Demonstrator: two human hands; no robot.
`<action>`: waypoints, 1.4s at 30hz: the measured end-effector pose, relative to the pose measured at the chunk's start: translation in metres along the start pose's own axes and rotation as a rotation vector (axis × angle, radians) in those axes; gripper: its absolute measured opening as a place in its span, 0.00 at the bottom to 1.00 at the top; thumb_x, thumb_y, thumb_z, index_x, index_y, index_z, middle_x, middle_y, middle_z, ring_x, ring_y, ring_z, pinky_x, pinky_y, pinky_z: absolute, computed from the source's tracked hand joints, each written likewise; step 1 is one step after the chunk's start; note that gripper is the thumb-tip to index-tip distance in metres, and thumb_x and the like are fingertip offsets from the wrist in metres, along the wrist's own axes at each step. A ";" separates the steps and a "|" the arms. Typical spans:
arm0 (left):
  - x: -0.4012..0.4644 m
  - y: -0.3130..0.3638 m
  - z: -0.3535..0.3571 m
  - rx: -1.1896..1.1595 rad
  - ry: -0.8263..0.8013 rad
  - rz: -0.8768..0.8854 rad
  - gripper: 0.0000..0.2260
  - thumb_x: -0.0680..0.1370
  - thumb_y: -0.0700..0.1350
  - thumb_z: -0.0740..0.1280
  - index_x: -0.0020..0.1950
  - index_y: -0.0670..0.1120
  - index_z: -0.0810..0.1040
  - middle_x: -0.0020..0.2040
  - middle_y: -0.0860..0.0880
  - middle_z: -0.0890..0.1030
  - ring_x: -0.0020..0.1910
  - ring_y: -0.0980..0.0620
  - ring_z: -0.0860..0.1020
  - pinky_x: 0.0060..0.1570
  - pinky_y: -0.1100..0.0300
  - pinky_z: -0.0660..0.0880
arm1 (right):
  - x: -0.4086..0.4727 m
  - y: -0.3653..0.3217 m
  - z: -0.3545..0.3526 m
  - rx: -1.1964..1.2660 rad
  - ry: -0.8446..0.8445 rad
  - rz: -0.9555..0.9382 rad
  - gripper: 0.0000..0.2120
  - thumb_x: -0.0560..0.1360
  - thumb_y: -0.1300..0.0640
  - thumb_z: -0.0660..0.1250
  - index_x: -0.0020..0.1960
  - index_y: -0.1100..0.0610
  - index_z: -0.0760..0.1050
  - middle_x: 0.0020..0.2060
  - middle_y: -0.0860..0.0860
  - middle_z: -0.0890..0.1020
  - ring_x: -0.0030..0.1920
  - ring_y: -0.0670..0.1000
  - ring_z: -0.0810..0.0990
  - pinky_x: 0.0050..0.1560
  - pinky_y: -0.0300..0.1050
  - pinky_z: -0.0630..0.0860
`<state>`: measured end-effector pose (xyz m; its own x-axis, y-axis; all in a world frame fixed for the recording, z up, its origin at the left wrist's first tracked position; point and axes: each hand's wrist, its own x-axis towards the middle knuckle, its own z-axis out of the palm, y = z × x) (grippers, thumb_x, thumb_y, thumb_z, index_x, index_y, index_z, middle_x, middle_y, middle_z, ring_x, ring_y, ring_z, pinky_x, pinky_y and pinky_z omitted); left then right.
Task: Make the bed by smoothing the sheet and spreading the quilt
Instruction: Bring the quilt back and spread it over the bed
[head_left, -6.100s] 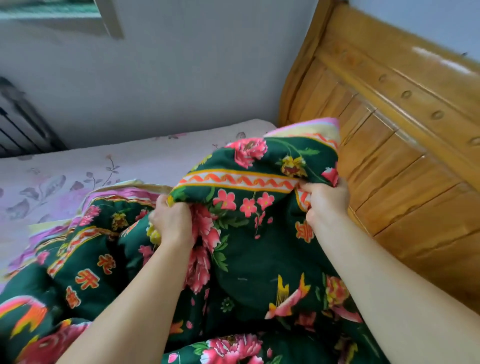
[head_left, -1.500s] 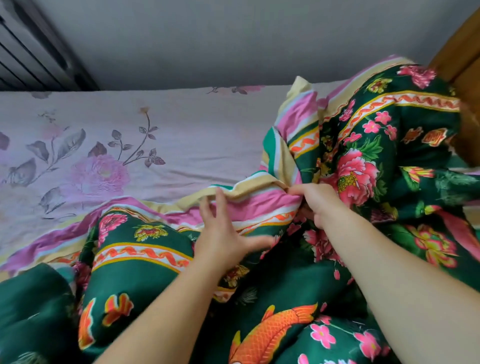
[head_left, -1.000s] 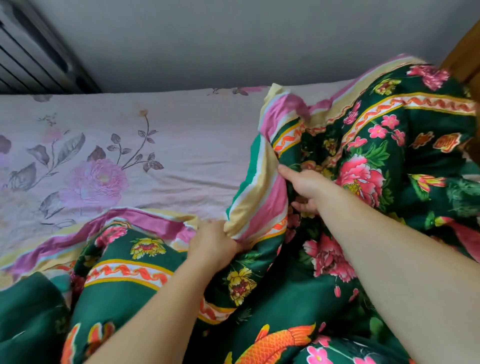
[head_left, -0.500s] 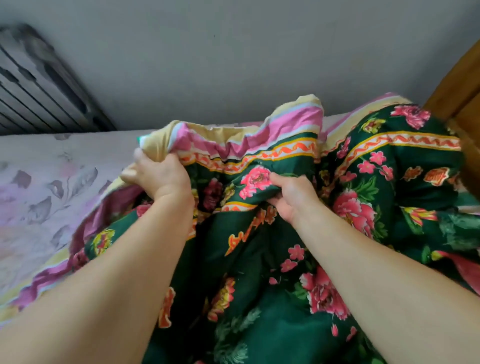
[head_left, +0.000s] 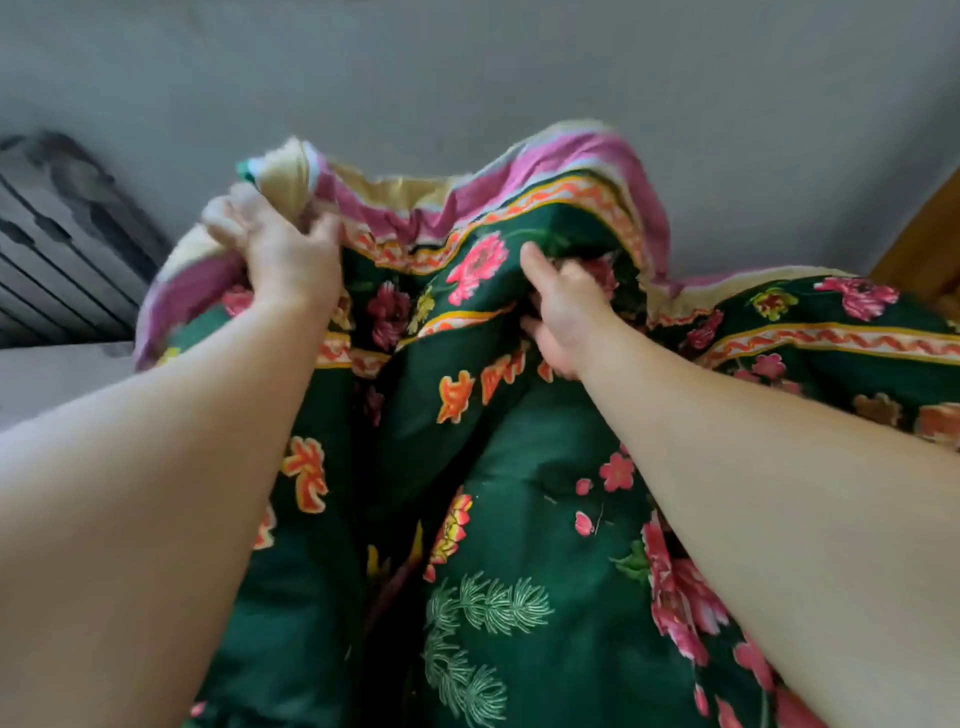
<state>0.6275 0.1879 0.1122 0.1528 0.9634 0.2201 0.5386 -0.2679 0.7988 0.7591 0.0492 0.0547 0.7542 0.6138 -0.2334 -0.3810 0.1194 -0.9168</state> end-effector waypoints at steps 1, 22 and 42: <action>-0.008 -0.006 0.010 0.076 -0.088 -0.046 0.34 0.77 0.50 0.65 0.77 0.45 0.49 0.77 0.42 0.46 0.75 0.45 0.54 0.72 0.58 0.53 | 0.000 0.012 -0.010 -0.122 -0.027 0.027 0.15 0.79 0.50 0.62 0.61 0.58 0.73 0.57 0.51 0.79 0.53 0.48 0.77 0.51 0.43 0.71; -0.149 -0.089 0.316 0.721 -0.710 -0.572 0.54 0.61 0.80 0.56 0.76 0.56 0.34 0.73 0.28 0.38 0.72 0.32 0.32 0.64 0.25 0.40 | 0.037 0.163 -0.145 -1.551 -0.240 0.733 0.44 0.70 0.44 0.71 0.73 0.32 0.43 0.75 0.52 0.31 0.71 0.70 0.30 0.61 0.80 0.53; -0.110 -0.115 0.371 0.713 -0.451 0.242 0.23 0.82 0.56 0.48 0.73 0.48 0.65 0.78 0.51 0.54 0.77 0.52 0.50 0.72 0.43 0.42 | 0.177 0.139 -0.285 -1.718 0.478 -0.268 0.29 0.74 0.35 0.49 0.55 0.56 0.76 0.51 0.59 0.78 0.55 0.61 0.74 0.52 0.55 0.67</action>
<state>0.8565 0.1118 -0.2119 0.5616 0.8271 -0.0241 0.8155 -0.5483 0.1853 0.9921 -0.0477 -0.2058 0.8865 0.4247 0.1835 0.4518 -0.8803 -0.1451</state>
